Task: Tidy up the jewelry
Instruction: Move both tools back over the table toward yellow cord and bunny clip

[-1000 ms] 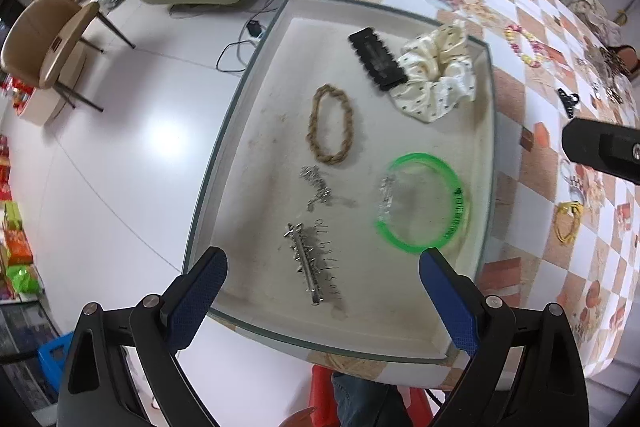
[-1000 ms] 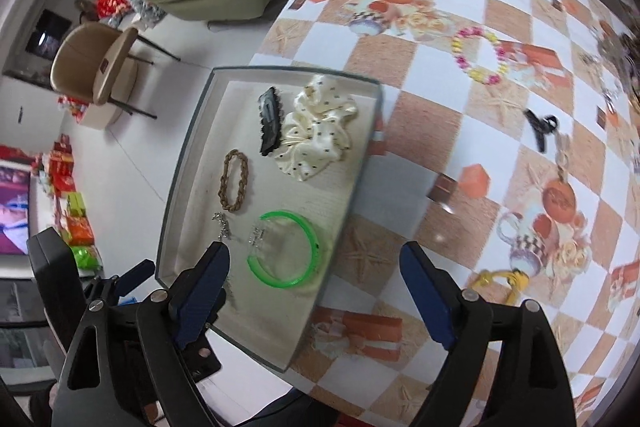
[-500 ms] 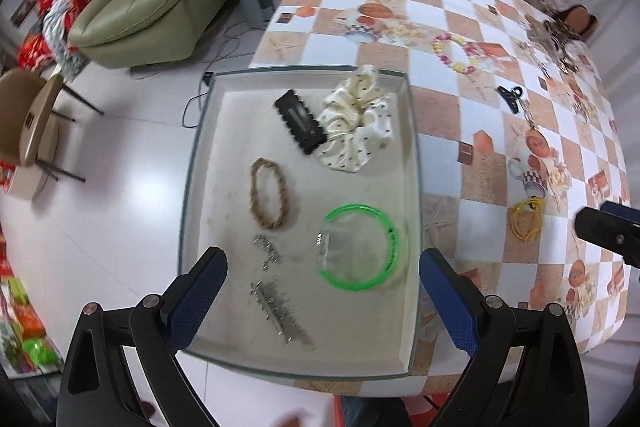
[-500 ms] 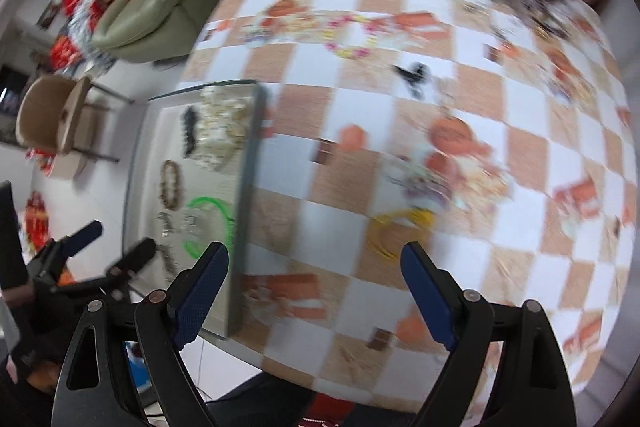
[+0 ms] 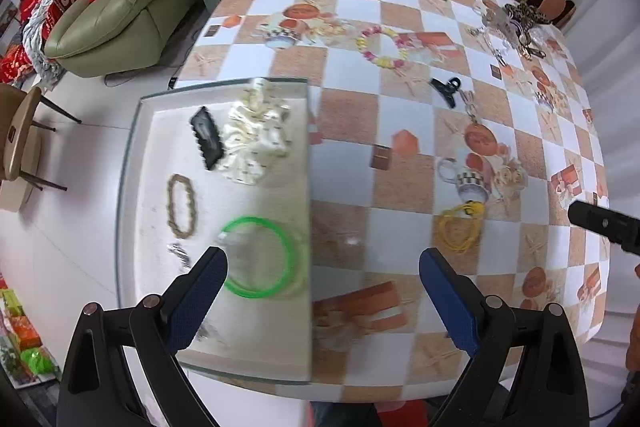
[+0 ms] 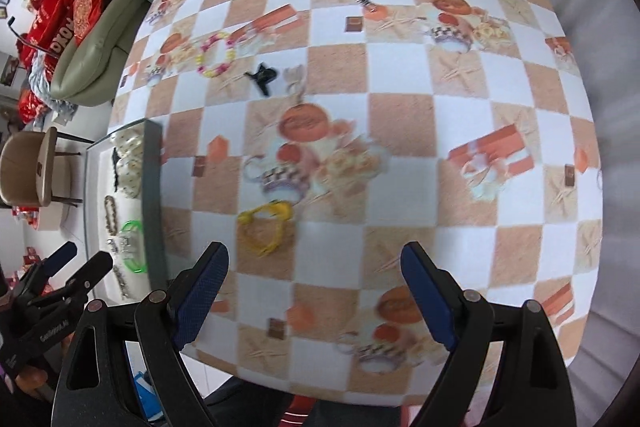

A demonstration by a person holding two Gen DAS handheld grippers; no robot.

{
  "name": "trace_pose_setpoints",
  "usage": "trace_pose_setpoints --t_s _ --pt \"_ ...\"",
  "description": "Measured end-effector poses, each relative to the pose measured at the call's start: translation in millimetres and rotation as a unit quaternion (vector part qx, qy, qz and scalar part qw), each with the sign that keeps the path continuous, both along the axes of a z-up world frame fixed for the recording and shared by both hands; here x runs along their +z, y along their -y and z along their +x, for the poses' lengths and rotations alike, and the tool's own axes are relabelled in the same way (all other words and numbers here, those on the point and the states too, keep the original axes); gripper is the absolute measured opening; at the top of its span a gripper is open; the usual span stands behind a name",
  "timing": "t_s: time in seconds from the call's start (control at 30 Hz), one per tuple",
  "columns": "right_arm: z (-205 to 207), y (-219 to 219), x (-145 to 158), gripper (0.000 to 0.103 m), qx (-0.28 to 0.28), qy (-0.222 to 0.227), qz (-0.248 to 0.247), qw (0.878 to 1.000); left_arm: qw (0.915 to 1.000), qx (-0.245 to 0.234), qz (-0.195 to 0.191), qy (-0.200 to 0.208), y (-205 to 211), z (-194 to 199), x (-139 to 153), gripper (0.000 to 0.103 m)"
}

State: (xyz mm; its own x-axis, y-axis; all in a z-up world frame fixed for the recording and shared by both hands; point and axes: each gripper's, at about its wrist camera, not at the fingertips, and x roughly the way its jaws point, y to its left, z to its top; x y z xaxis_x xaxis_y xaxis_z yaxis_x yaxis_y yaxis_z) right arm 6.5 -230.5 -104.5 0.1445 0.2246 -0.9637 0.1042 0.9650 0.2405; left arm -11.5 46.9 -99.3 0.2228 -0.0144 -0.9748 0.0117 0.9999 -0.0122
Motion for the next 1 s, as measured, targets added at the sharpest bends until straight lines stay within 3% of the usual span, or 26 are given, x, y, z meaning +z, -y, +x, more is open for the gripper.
trace_pose_setpoints --t_s 0.3,0.53,0.63,1.0 --pt "37 34 -8 0.090 0.054 -0.006 0.003 0.998 0.9977 0.062 -0.012 -0.027 50 -4 -16 0.100" --pt "67 31 -22 0.090 0.103 -0.006 0.008 0.995 0.9945 0.091 -0.022 -0.047 75 -5 -41 0.100" --pt "78 26 -32 0.090 0.111 -0.013 0.010 0.994 0.9942 0.091 -0.025 -0.051 84 -2 -51 0.100" --pt "112 -9 -63 0.073 0.146 -0.021 0.003 0.989 0.9955 0.074 -0.018 -0.056 102 11 -82 0.100"
